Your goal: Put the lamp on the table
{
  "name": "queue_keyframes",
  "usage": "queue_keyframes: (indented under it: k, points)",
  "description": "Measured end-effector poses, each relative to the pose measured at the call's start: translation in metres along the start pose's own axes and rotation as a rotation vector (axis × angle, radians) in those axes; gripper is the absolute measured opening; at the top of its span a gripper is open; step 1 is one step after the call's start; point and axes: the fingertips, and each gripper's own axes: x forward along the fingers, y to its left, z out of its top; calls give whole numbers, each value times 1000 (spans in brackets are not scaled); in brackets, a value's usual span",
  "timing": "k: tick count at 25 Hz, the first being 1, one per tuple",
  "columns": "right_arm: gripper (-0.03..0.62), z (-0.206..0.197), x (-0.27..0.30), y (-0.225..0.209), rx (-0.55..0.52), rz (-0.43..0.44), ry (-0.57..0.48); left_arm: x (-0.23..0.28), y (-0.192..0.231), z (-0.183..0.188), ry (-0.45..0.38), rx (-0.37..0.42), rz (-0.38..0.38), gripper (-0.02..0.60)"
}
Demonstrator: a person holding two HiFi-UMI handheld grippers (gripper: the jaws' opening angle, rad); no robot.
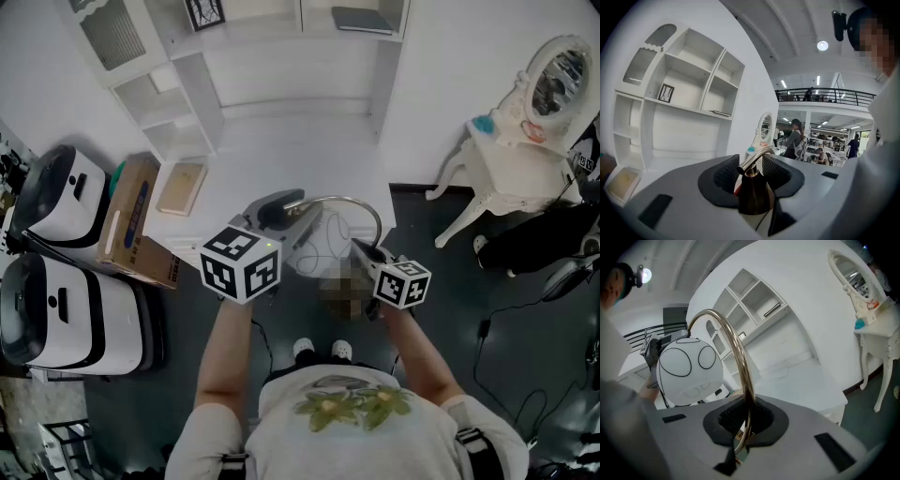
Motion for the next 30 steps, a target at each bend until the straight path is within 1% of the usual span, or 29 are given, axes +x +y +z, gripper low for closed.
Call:
queue_keyframes:
  k: [5, 8, 12, 17, 23, 30]
  points:
    - [29, -2, 9, 3, 49, -13, -12, -6, 9, -2, 0, 1, -23, 173]
    - [28, -4, 22, 6, 62, -23, -19, -11, 21, -2, -2, 1, -33, 173]
    - [28, -5, 30, 6, 76, -24, -41, -14, 28, -4, -7, 15, -43, 173]
    - [28, -6, 56, 16, 82, -46, -55, -22, 53, 0, -4, 38, -67, 173]
    - [28, -8, 75, 10, 104, -64, -48, -13, 72, -1, 11, 42, -78, 173]
    - [28, 18, 106, -17, 128, -69, -48, 19, 104, 12, 18, 25, -90, 173]
